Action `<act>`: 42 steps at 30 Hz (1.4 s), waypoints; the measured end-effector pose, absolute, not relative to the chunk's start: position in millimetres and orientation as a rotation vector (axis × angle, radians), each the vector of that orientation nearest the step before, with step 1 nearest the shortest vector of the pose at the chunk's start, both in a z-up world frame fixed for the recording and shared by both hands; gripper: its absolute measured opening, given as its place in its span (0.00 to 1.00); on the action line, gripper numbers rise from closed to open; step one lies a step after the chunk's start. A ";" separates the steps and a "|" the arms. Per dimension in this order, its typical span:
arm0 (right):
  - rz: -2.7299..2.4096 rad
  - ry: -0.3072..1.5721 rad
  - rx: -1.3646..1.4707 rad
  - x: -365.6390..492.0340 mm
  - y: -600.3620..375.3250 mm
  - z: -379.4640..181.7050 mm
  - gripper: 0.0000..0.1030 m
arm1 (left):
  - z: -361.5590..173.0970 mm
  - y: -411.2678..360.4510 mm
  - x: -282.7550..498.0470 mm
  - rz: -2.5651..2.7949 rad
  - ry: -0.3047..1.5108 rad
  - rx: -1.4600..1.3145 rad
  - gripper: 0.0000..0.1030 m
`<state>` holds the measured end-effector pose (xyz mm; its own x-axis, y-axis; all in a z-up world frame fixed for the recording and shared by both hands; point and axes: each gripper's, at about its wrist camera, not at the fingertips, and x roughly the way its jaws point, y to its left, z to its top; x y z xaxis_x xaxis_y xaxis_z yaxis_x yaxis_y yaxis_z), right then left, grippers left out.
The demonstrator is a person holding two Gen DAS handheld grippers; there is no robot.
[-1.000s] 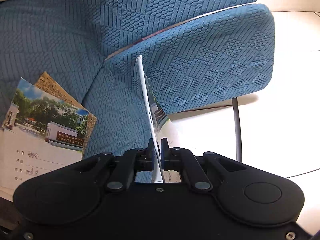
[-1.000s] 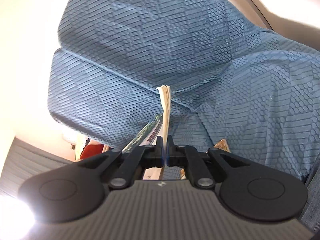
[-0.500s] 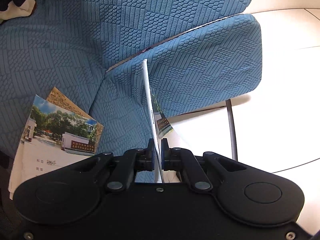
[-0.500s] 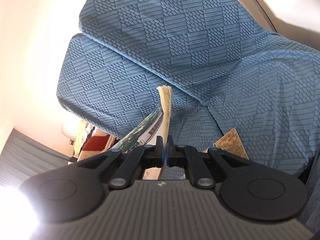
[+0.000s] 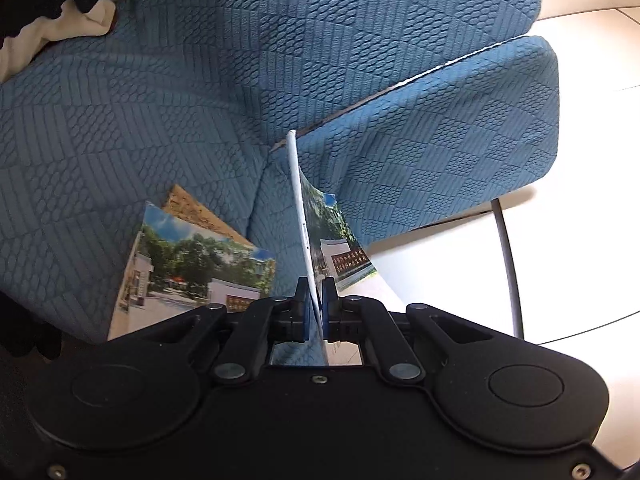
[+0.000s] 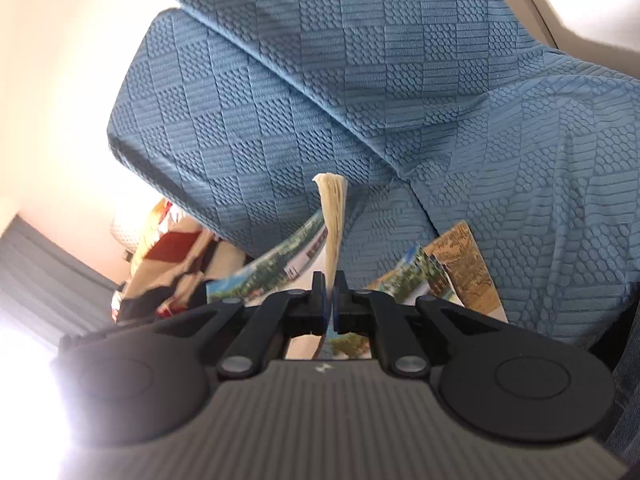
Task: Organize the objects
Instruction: 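Carry the postcard with both grippers to the book stack and lower it, then open both grippers to release the postcard on the stack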
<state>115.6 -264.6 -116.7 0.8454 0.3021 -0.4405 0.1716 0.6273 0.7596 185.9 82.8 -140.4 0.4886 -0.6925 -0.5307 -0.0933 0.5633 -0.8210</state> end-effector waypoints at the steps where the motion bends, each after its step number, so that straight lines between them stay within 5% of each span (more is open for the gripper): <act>1: 0.077 0.586 0.904 115.2 -263.6 -123.0 0.05 | -146.5 83.5 186.4 -0.429 1.018 -0.916 0.04; 30: 0.042 0.869 0.764 132.7 -230.6 -193.6 0.11 | -250.3 93.0 217.4 -0.232 1.123 -0.837 0.05; 37: 0.097 1.027 0.729 117.4 -239.6 -182.7 0.33 | -236.5 106.0 205.6 -0.206 1.107 -0.793 0.15; 42: 0.060 1.011 0.620 112.8 -254.0 -158.5 0.37 | -216.8 117.2 188.7 -0.201 1.087 -0.727 0.29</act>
<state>112.8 -254.0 -158.5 0.5445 0.3249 -0.7733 0.2315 0.8279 0.5109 188.7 117.2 -216.8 0.4731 -0.4881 -0.7334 -0.1936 0.7545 -0.6270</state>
